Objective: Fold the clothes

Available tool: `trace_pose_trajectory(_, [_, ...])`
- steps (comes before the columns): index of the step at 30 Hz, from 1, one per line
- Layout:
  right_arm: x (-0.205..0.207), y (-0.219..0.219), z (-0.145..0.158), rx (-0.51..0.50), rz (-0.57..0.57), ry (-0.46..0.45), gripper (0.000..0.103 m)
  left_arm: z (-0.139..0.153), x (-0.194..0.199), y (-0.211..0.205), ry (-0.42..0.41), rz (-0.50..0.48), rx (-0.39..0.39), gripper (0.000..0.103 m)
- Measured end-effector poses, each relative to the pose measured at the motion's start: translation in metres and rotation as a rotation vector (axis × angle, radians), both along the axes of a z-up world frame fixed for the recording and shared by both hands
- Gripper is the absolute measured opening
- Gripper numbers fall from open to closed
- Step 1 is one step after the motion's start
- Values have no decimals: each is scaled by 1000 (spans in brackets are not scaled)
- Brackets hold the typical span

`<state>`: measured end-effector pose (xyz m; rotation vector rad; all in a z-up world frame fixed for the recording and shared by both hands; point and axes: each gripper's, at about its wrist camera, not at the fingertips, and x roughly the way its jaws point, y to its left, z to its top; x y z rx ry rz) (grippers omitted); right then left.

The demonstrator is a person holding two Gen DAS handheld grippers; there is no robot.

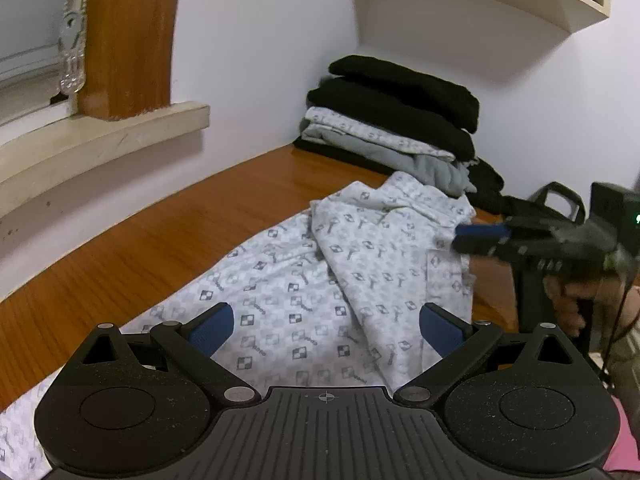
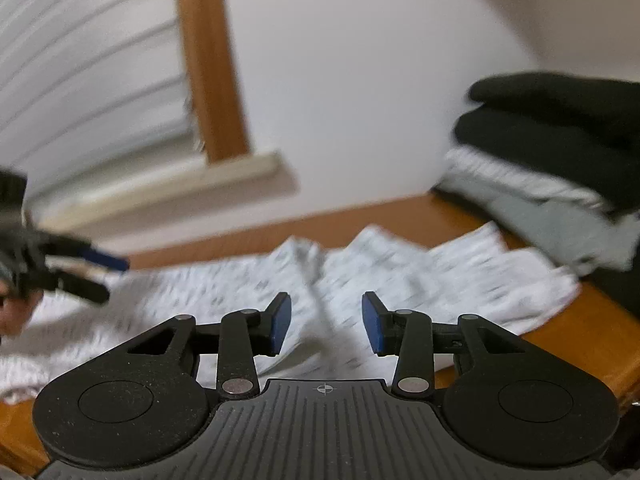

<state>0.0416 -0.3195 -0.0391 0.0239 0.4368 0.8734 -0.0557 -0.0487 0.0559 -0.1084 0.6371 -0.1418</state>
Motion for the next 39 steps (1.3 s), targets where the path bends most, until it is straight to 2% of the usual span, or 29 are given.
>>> trace_pose_trajectory(4, [0,15,-9,-44,28,29,38,0,-4,-1,-5,1,-7,100])
trace_pose_trajectory(5, [-1,16,-10,-42,32,36,32,1,-4,-5,-8,-6,-1,100])
trace_pose_trajectory(6, [-1,18,-10,-39,37,43,11,2,-5,-8,-11,-13,6,100])
trace_pose_trajectory(7, [0,15,-10,-25,52,55,7,3,-5,-12,-15,-20,13,100])
trace_pose_trajectory(13, [6,27,20,104,115,94,6,5,6,-39,-24,-84,28,101])
trace_pose_trajectory(18, [6,52,53,163,196,111,6,4,20,-57,-37,-127,13,101])
trace_pose_trajectory(20, [6,63,64,184,226,125,6,4,23,-60,-44,-128,4,101])
trace_pose_trajectory(25, [4,90,78,179,287,157,6,0,33,-59,-39,-45,52,100])
trace_pose_trajectory(26, [5,94,79,178,308,181,6,-2,34,-56,-41,-21,71,92])
trace_pose_trajectory(27, [7,99,80,177,330,205,11,-3,34,-54,-42,4,90,83])
trace_pose_trajectory(28, [7,100,80,179,338,213,14,-6,34,-47,-28,27,83,48])
trace_pose_trajectory(29, [5,98,81,187,326,194,16,-8,34,-37,-7,40,48,28])
trace_pose_trajectory(31, [1,87,80,199,309,166,26,-12,28,-17,7,57,11,29])
trace_pose_trajectory(35, [-11,66,70,143,245,76,28,-13,7,22,23,116,-21,29])
trace_pose_trajectory(39, [-25,56,42,20,234,53,30,-10,-7,56,35,194,-68,28])
